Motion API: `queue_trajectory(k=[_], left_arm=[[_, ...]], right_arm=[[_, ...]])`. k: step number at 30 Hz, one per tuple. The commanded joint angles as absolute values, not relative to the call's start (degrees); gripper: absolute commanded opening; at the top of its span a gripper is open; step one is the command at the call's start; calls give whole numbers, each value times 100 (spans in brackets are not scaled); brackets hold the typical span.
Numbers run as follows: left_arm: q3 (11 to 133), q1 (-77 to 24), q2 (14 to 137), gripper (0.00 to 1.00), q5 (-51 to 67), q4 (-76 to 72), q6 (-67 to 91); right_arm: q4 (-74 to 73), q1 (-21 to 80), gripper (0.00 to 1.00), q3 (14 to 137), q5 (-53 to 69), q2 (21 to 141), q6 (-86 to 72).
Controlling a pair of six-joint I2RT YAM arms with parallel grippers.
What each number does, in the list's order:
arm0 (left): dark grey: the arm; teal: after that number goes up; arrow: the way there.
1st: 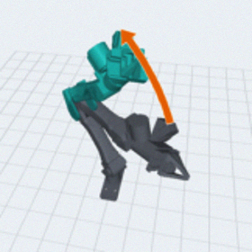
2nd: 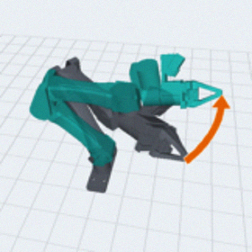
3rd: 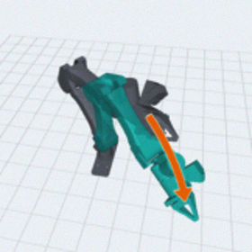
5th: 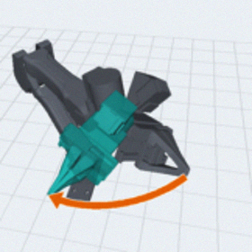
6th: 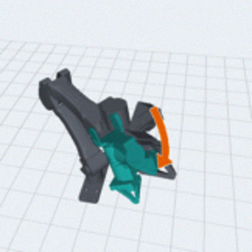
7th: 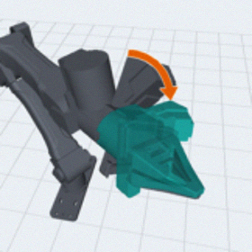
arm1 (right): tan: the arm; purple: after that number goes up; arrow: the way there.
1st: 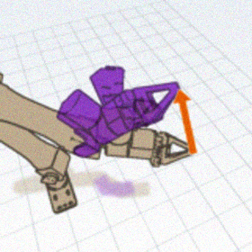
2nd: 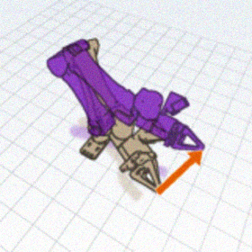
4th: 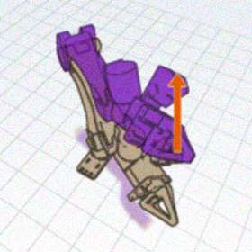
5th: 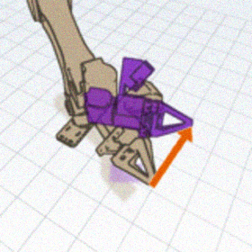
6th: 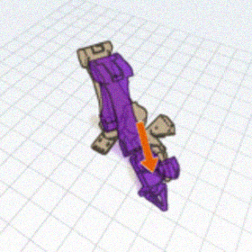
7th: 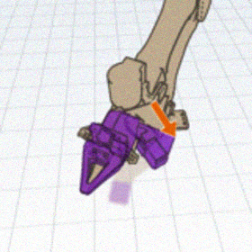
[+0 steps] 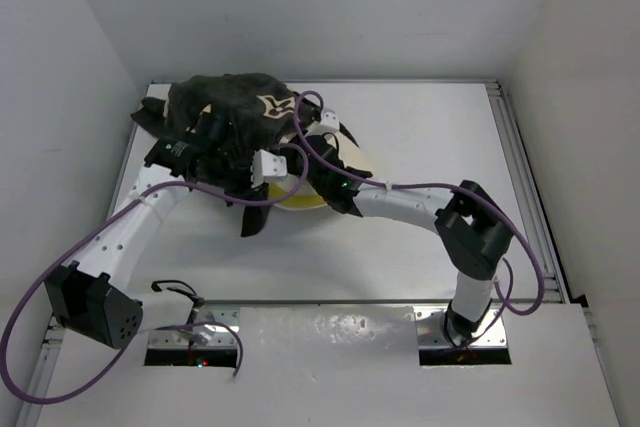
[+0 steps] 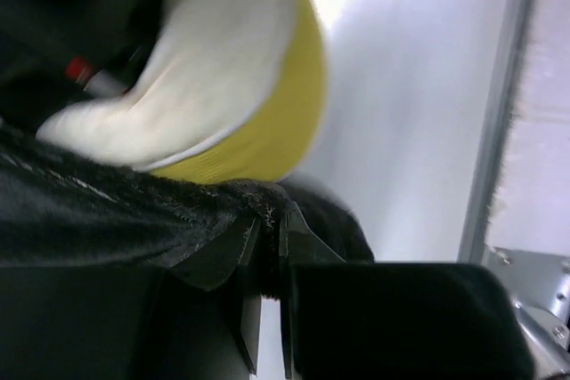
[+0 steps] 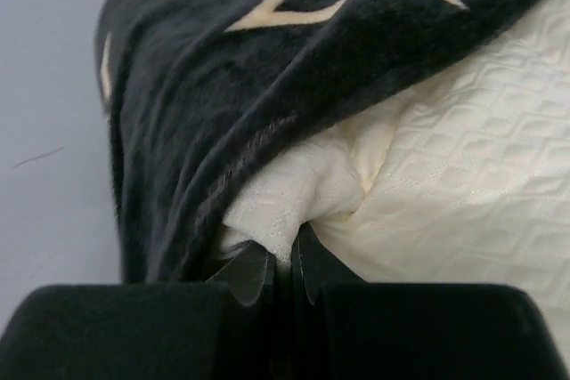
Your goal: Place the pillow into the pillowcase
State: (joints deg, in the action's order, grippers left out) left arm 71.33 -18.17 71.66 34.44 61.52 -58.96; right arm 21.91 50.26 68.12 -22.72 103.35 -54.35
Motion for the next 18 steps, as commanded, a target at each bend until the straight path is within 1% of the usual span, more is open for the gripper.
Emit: queue_trajectory(k=[1,4,5,6,7,8,9,10,11,13,14,15,16,17,18], left_arm=[[7261,-2338,6961,0,5608,7304,-6583],[7006,-2023,6838,16,5301,6988,-6250],[6970,-1943,6829,31,5152,6987,-6258],[6944,-1881,6820,38,5089,7013,-6267],[6943,-1750,6812,45,5063,7057,-6275],[6961,-1706,6812,56,5036,7127,-6284],[7004,-1662,6820,59,5036,7198,-6371],[7161,-1592,6855,62,5054,7311,-6424],[7259,-1565,6890,66,5054,7339,-6434],[7670,-1495,7100,66,5106,7287,-6390],[7803,-1468,7171,67,5106,7086,-5902],[7935,-1450,7337,68,5011,6223,-5393],[7937,-1494,7417,64,4810,5701,-4779],[7928,-1555,7627,52,4059,5173,-3728],[7919,-1843,7759,36,3521,4750,-3352]], right_arm=[[2338,5036,0,7216,-3139,10722,-6020],[2644,5168,0,6612,-2665,10671,-5907],[3098,5185,8,6174,-2454,10618,-5811],[3355,5220,23,5961,-1965,10469,-5705],[3610,5229,42,5724,-1690,10389,-5460],[3917,5229,60,5330,-1453,10284,-5406],[3963,5238,76,5187,-1267,10031,-5344],[3938,5230,81,5038,-1039,9872,-5152],[3703,5238,93,4845,-1011,9705,-5020],[3289,5212,94,4711,-1107,9153,-4661],[2791,5195,93,4633,-1168,8975,-4563],[2534,5116,80,4597,-1291,8565,-4422],[2096,5037,58,4501,-1405,8360,-4404],[1840,4897,1,4439,-1572,8158,-4499],[1550,4782,0,4404,-1747,7782,-4543]])
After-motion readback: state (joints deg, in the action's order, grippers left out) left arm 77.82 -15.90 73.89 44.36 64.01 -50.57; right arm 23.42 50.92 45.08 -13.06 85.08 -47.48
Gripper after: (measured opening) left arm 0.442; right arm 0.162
